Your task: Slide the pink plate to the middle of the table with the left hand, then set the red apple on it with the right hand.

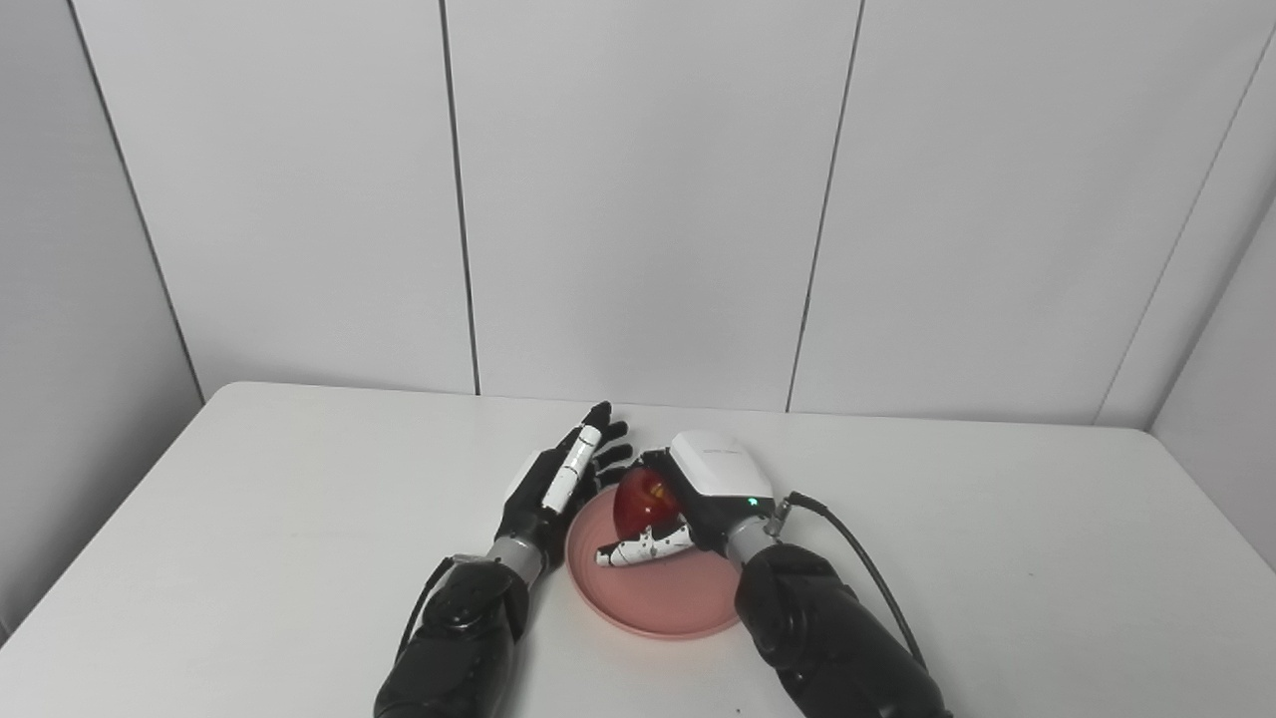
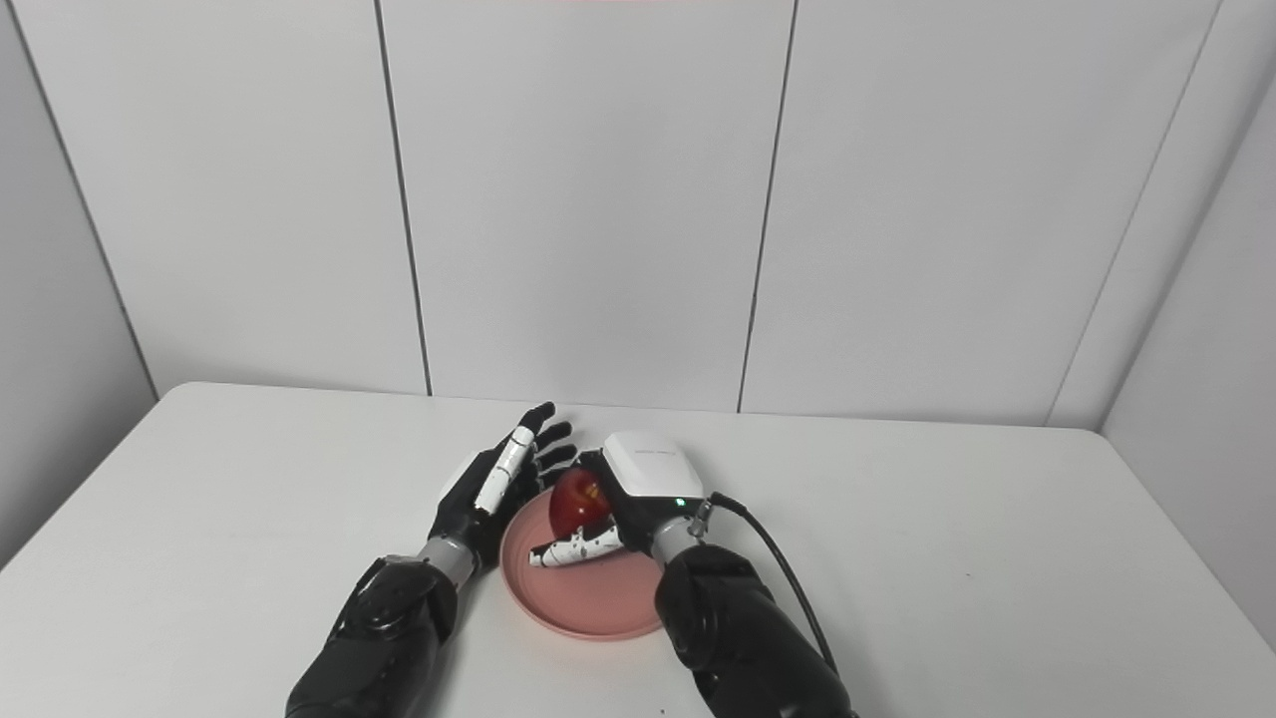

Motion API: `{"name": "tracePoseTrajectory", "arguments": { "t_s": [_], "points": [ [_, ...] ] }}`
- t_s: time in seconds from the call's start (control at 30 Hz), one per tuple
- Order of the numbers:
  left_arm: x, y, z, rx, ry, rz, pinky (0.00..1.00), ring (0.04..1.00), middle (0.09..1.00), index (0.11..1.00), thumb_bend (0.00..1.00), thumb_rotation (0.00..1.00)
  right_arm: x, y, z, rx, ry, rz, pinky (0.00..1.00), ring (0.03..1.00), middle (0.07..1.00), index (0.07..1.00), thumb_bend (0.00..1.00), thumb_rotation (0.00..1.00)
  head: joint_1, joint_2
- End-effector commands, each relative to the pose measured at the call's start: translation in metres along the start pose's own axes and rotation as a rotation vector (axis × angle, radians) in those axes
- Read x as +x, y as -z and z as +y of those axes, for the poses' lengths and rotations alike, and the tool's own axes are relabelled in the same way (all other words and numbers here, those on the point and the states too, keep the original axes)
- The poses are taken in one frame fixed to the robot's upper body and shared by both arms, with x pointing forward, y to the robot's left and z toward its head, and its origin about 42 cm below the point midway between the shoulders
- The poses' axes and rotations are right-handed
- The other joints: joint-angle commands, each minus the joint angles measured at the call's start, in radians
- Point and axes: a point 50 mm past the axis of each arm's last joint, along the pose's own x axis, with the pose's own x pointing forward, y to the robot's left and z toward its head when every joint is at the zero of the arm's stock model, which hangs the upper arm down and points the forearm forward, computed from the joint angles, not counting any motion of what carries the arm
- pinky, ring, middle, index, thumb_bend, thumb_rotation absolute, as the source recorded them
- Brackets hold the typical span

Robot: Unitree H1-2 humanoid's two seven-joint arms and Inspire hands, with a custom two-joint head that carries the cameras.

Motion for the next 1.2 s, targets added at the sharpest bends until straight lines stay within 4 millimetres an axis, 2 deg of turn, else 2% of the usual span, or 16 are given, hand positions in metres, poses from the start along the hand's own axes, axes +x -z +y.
{"name": "tracePoseTrajectory", "arguments": {
  "t_s": [0.0,0.13,0.23,0.3,0.37,0.4,0.43,0.67,0.93,1.03,1.17],
  "points": [
    [-0.007,0.020,0.001,-0.006,-0.015,0.105,0.88,0.896,0.917,0.941,0.68,0.84,0.009,-0.009,-0.027,0.003,0.080,-0.027,0.37,0.481,0.577,0.667,0.99,0.77,0.000,0.000],
    [-0.007,0.020,0.001,0.004,-0.020,0.112,0.90,0.898,0.908,0.931,0.69,0.83,0.009,-0.007,-0.029,0.014,0.088,-0.029,0.37,0.478,0.585,0.693,1.00,0.81,0.000,-0.001],
    [-0.007,0.020,0.003,-0.004,-0.016,0.109,0.88,0.897,0.906,0.930,0.73,0.81,0.009,-0.006,-0.032,0.019,0.101,-0.035,0.34,0.453,0.565,0.713,1.00,0.83,0.000,-0.001],
    [-0.007,0.020,0.003,-0.012,-0.019,0.109,0.88,0.882,0.891,0.936,0.72,0.77,0.008,-0.006,-0.034,0.021,0.113,-0.043,0.29,0.390,0.501,0.720,1.00,0.85,-0.001,0.000],
    [-0.008,0.019,0.003,-0.021,-0.020,0.112,0.87,0.872,0.871,0.942,0.69,0.74,0.008,-0.005,-0.037,0.024,0.119,-0.050,0.30,0.414,0.525,0.726,1.00,0.89,-0.002,0.001],
    [-0.008,0.019,0.003,-0.024,-0.019,0.112,0.87,0.868,0.864,0.958,0.71,0.74,0.007,-0.005,-0.038,0.026,0.120,-0.051,0.37,0.487,0.597,0.739,1.00,0.93,-0.002,0.001],
    [-0.008,0.019,0.003,-0.021,-0.015,0.109,0.86,0.863,0.862,0.967,0.72,0.75,0.007,-0.005,-0.040,0.030,0.123,-0.055,0.39,0.512,0.621,0.745,1.00,0.95,-0.002,0.002],
    [-0.009,0.018,0.004,-0.012,-0.004,0.098,0.91,0.842,0.841,0.979,0.76,0.82,0.003,-0.003,-0.051,0.123,0.173,-0.092,0.53,0.648,0.714,0.759,1.00,1.00,-0.001,0.001],
    [-0.008,0.011,0.003,-0.037,-0.013,0.088,0.96,0.847,0.815,0.925,0.76,0.80,0.003,0.000,-0.060,0.403,0.228,-0.087,0.59,0.702,0.756,0.790,1.00,1.00,0.000,0.005],
    [-0.008,0.009,0.003,-0.033,-0.019,0.080,0.96,0.861,0.819,0.912,0.76,0.81,0.003,0.002,-0.061,0.523,0.252,-0.084,0.71,0.819,0.860,0.816,1.00,1.00,0.000,0.006],
    [-0.008,0.007,0.000,-0.066,-0.057,0.056,0.96,0.887,0.832,0.894,0.74,0.93,0.002,0.009,-0.059,0.709,0.269,-0.072,0.81,0.875,0.870,0.830,1.00,1.00,-0.002,0.006]
  ]
}}
